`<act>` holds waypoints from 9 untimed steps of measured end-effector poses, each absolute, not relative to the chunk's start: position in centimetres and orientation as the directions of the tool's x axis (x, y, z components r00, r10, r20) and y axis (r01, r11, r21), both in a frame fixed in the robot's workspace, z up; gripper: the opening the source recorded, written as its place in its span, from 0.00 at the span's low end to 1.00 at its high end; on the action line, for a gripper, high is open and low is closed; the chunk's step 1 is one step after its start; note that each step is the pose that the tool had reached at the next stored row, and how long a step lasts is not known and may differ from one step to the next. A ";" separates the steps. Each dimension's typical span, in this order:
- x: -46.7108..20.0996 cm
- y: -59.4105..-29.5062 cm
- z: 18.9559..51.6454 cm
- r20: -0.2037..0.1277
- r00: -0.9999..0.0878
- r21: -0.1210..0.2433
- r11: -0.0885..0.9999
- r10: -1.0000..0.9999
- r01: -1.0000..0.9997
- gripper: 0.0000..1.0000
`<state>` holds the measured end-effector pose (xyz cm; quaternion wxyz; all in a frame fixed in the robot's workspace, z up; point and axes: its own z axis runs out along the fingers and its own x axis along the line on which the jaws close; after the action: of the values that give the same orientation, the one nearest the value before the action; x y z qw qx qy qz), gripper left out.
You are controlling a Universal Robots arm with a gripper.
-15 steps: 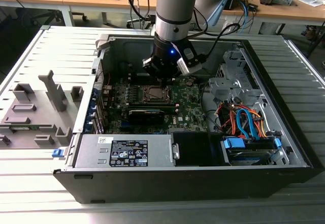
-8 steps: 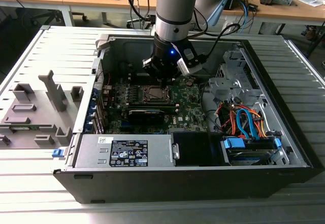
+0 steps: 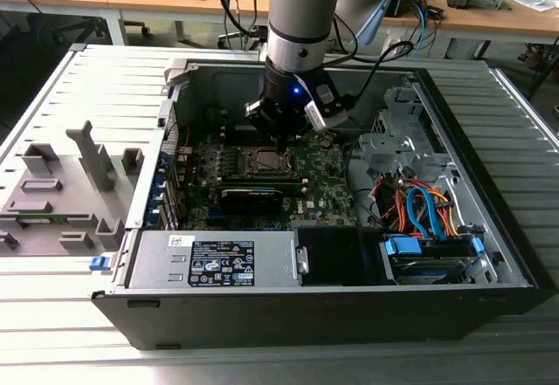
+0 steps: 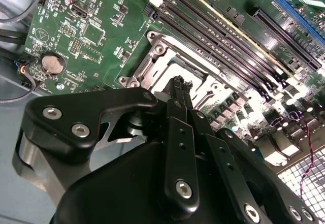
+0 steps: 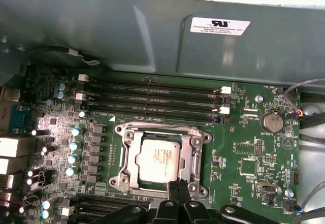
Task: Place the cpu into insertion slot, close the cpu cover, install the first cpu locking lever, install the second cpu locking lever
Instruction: 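Install the second cpu locking lever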
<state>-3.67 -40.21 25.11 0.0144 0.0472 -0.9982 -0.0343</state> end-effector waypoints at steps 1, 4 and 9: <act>-3.7 -40.2 25.1 0.025 -0.995 0.070 0.993 -0.095 -0.093 0.11; -3.7 -40.3 25.1 0.025 -0.995 0.070 0.993 -0.095 -0.093 0.11; -3.7 -40.5 25.1 0.025 -0.995 0.070 0.993 -0.095 -0.093 0.11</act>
<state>-3.67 -40.50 25.11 0.0144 0.0472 -0.9982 -0.0343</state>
